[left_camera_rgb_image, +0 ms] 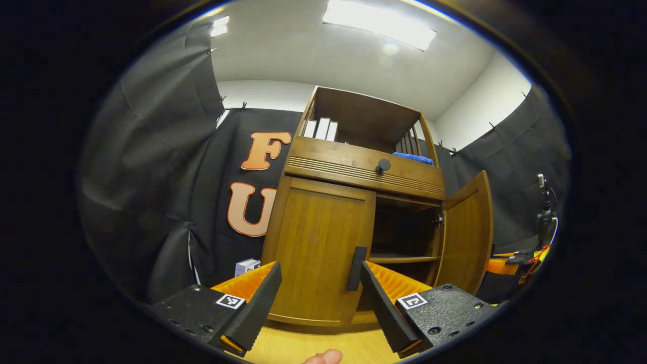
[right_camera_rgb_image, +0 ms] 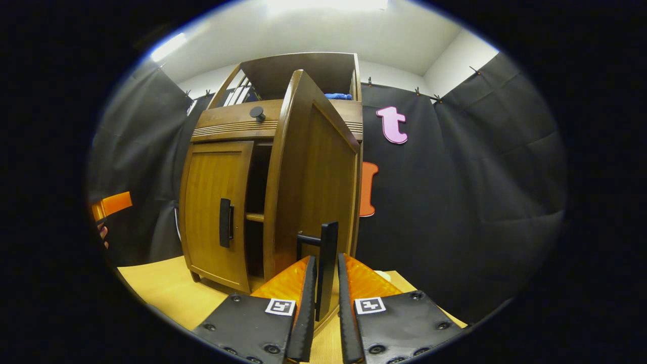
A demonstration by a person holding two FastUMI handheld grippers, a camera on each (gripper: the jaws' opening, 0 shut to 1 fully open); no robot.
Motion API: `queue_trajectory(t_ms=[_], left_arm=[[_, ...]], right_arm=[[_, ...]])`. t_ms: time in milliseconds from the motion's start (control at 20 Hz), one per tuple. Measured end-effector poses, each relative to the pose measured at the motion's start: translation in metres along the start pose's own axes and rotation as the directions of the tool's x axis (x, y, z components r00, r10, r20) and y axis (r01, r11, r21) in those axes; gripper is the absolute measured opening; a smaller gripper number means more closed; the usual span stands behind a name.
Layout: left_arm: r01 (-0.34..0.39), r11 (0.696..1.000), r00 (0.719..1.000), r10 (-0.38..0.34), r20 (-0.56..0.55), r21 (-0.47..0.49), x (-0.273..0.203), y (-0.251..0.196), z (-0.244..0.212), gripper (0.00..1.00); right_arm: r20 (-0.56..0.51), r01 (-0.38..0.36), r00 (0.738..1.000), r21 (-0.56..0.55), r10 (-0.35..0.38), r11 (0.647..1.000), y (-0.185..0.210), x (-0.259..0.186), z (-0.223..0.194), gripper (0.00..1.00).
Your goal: Open the right door of the double-door shoe cabinet with the right hand, and open the left door with the left hand.
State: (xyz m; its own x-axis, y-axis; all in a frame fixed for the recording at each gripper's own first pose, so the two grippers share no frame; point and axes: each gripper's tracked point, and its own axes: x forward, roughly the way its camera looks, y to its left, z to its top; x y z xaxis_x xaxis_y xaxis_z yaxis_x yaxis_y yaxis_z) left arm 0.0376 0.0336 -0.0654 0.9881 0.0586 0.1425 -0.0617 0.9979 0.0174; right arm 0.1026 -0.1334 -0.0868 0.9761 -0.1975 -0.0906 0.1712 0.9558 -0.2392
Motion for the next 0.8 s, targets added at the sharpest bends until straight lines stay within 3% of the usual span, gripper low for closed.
queue_trajectory(t_ms=[350,500,550,600,650,700,800], left_arm=[[-0.002,1.0,1.0,0.002,0.0,0.001,0.003,0.005,-0.003,0.94],[-0.006,1.0,1.0,0.006,-0.009,-0.011,0.006,0.007,-0.008,0.92],[-0.006,1.0,1.0,0.006,-0.012,-0.013,0.005,0.007,-0.01,0.95],[-0.011,1.0,1.0,0.01,-0.016,-0.011,0.006,0.009,-0.011,0.95],[-0.015,1.0,1.0,0.015,-0.02,-0.006,0.008,0.011,-0.012,0.95],[-0.02,1.0,1.0,0.02,-0.02,0.0,0.009,0.013,-0.012,0.95],[-0.027,1.0,0.999,0.027,-0.018,0.011,0.01,0.015,-0.012,0.94]], right_arm=[[-0.005,0.059,0.998,-0.016,-0.059,0.998,-0.037,-0.008,0.003,0.23],[-0.016,0.109,0.994,-0.072,-0.11,0.992,-0.058,-0.008,-0.002,0.23],[-0.005,0.1,0.995,-0.064,-0.101,0.993,-0.062,-0.011,0.001,0.14],[-0.011,0.093,0.996,-0.048,-0.094,0.994,-0.065,-0.012,-0.001,0.21],[-0.014,0.091,0.996,-0.03,-0.091,0.995,-0.069,-0.012,-0.002,0.14],[-0.02,0.087,0.996,-0.014,-0.088,0.996,-0.075,-0.014,-0.003,0.21],[-0.024,0.094,0.995,0.013,-0.093,0.996,-0.091,-0.02,-0.005,0.21]])
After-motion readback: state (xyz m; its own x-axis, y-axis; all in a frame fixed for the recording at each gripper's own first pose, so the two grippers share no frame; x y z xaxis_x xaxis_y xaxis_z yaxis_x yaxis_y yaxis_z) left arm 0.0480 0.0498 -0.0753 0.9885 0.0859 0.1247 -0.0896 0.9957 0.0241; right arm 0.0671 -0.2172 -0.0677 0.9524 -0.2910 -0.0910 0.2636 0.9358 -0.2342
